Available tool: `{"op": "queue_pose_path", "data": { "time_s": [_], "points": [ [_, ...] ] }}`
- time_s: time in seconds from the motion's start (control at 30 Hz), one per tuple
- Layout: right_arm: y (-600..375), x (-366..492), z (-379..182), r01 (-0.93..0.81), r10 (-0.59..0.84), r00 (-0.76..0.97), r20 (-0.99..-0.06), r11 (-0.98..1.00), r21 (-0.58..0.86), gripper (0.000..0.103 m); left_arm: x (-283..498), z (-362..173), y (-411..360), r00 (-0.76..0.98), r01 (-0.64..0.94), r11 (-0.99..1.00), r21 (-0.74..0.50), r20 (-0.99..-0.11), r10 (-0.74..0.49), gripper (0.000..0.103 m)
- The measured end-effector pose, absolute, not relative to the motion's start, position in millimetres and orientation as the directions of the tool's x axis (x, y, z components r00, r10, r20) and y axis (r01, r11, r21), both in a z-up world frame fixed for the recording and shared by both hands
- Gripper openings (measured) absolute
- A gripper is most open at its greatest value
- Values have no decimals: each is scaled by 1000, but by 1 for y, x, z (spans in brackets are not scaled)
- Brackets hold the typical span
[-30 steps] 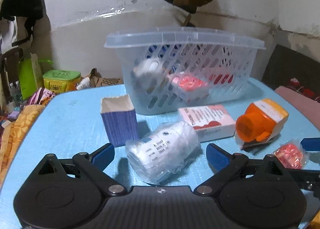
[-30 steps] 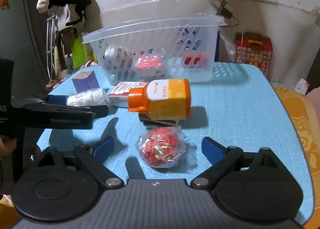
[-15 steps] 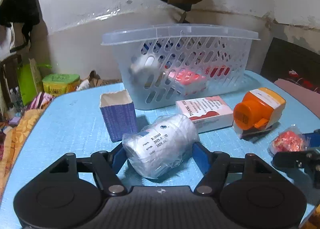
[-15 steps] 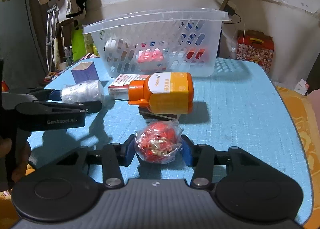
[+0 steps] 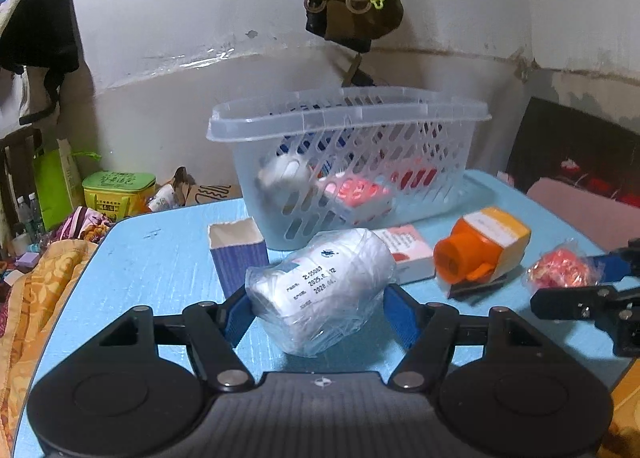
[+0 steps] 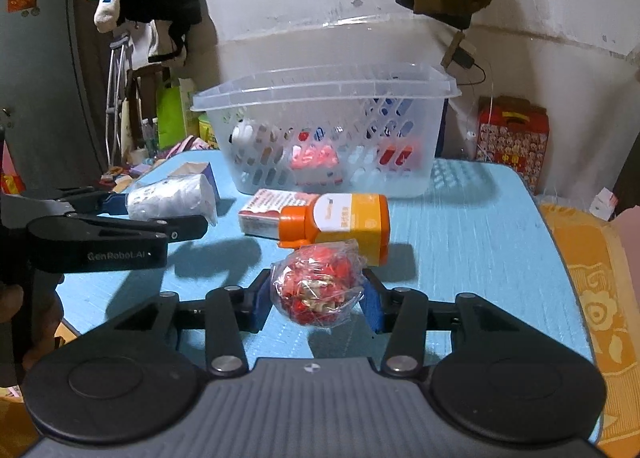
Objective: Organize objects
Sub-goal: 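Carry the mesh bag and white roll over the basket and open both grippers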
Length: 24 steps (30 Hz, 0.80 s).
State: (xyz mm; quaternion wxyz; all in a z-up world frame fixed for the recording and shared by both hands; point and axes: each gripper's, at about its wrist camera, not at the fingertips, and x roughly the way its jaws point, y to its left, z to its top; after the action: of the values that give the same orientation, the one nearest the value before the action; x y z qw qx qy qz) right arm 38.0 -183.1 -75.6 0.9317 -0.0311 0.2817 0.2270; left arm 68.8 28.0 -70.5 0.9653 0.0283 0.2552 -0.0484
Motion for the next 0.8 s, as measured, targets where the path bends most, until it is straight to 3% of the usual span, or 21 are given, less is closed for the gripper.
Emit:
{"op": "queue_pose_path", "data": {
  "time_s": [0.4, 0.8],
  "points": [
    [-197, 25, -54, -451, 454, 769, -450, 884, 121, 49, 53, -44, 40, 905, 87, 996, -33, -414, -93, 72],
    [-199, 25, -52, -466, 467, 771, -433, 877, 115, 49, 36, -25, 38, 931, 107, 992, -61, -343, -121, 72]
  ]
}}
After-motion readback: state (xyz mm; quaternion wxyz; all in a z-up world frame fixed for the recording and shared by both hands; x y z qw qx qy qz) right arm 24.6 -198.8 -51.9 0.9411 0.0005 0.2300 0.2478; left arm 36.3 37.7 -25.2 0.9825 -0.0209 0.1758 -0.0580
